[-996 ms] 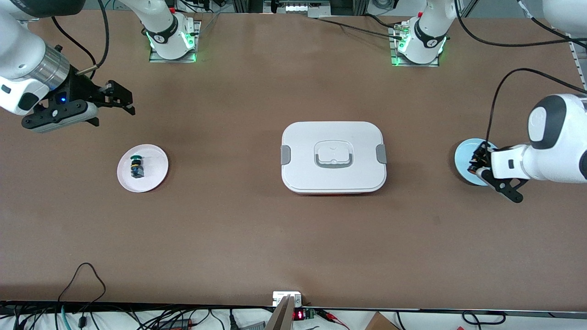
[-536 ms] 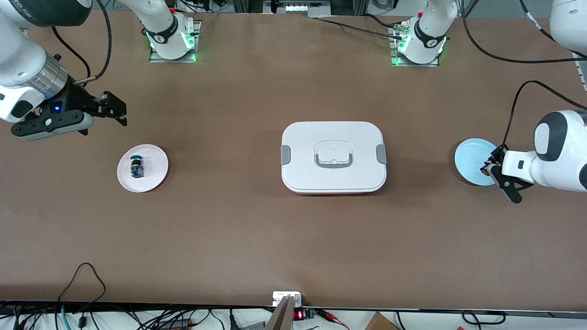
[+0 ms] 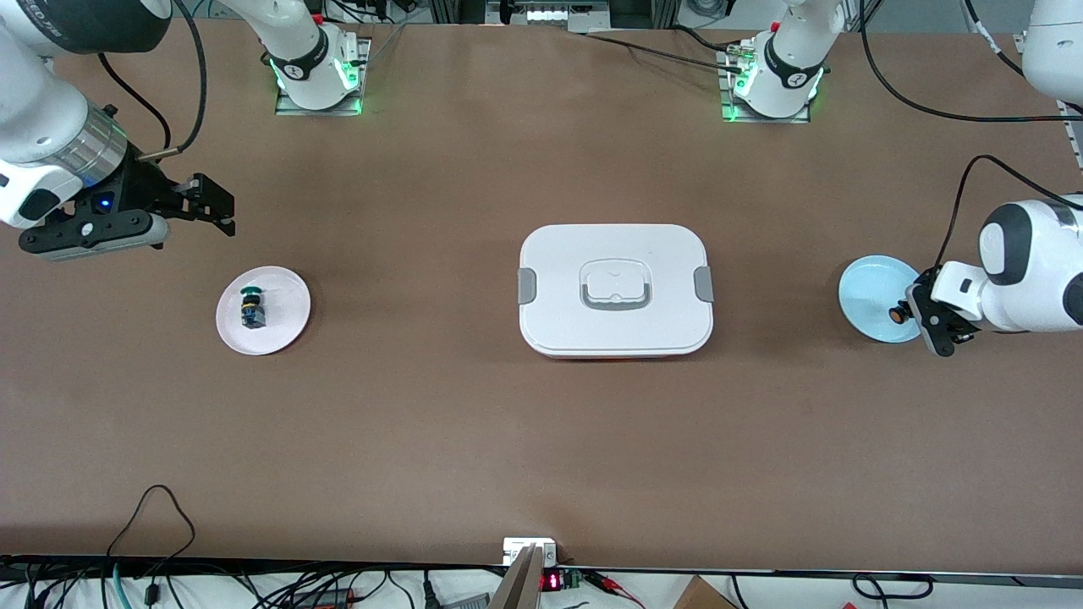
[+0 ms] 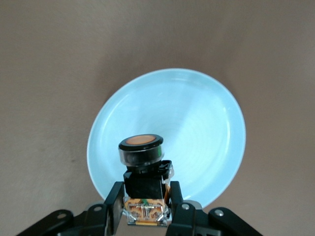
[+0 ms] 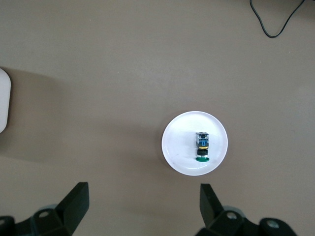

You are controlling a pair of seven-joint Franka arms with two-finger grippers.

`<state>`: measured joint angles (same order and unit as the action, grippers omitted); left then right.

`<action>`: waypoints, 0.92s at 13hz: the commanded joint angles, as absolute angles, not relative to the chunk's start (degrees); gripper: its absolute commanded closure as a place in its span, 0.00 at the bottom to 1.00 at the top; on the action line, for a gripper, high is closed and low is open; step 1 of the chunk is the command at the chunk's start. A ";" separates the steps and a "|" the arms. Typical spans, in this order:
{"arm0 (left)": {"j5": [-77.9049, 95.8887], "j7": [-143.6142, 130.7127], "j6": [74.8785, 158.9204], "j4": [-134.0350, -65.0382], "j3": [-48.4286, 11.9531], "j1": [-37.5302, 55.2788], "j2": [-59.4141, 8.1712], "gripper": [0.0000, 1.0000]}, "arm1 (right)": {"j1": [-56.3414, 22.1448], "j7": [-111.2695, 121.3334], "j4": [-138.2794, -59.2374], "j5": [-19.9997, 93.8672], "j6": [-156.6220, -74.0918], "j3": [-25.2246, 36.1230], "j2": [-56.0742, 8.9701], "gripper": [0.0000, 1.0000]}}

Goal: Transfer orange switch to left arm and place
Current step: 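Lower the switch onto the blue dish and open the left gripper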

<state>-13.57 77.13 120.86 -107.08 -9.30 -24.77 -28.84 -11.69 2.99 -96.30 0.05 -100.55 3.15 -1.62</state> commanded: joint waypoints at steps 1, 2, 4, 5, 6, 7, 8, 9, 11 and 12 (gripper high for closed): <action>-14.77 81.81 123.04 -109.68 -10.55 -25.93 -27.42 0.72 | -11.43 1.76 -94.83 -1.41 -100.11 2.99 -2.29 0.00; -14.77 83.31 123.83 -110.04 -10.63 -25.93 -27.42 0.72 | -11.25 1.76 -94.83 -1.41 -100.19 3.16 -2.37 0.00; -14.50 86.47 125.06 -111.70 -10.81 -26.54 -27.33 0.72 | -11.16 1.76 -94.75 -2.19 -100.28 3.34 -2.29 0.00; -14.50 87.27 125.94 -112.32 -11.07 -26.63 -27.33 0.72 | -11.34 1.67 -94.75 -2.63 -100.20 3.34 -2.29 0.00; -14.50 88.15 127.08 -113.28 -11.07 -27.07 -27.42 0.72 | -11.60 1.84 -94.40 -2.55 -100.11 3.17 -2.20 0.00; -14.50 88.15 127.87 -114.25 -10.99 -27.42 -27.33 0.75 | -11.78 1.93 -92.48 -2.46 -99.76 2.90 -2.11 0.00; -14.50 88.15 127.97 -114.43 -11.07 -27.51 -27.42 0.76 | -11.69 1.85 -91.85 -2.03 -99.58 2.90 -2.46 0.00; -14.50 88.24 128.06 -114.43 -10.99 -27.51 -27.60 0.75 | -11.86 1.93 -91.93 -2.11 -99.49 2.90 -3.42 0.00; -14.41 88.24 128.67 -114.43 -11.07 -27.51 -28.03 0.74 | -11.17 2.63 -91.41 -1.93 -99.58 2.99 -3.95 0.00; -14.33 88.16 128.67 -114.43 -11.07 -27.51 -28.21 0.51 | -11.16 2.64 -91.41 -1.85 -99.49 3.16 -4.04 0.00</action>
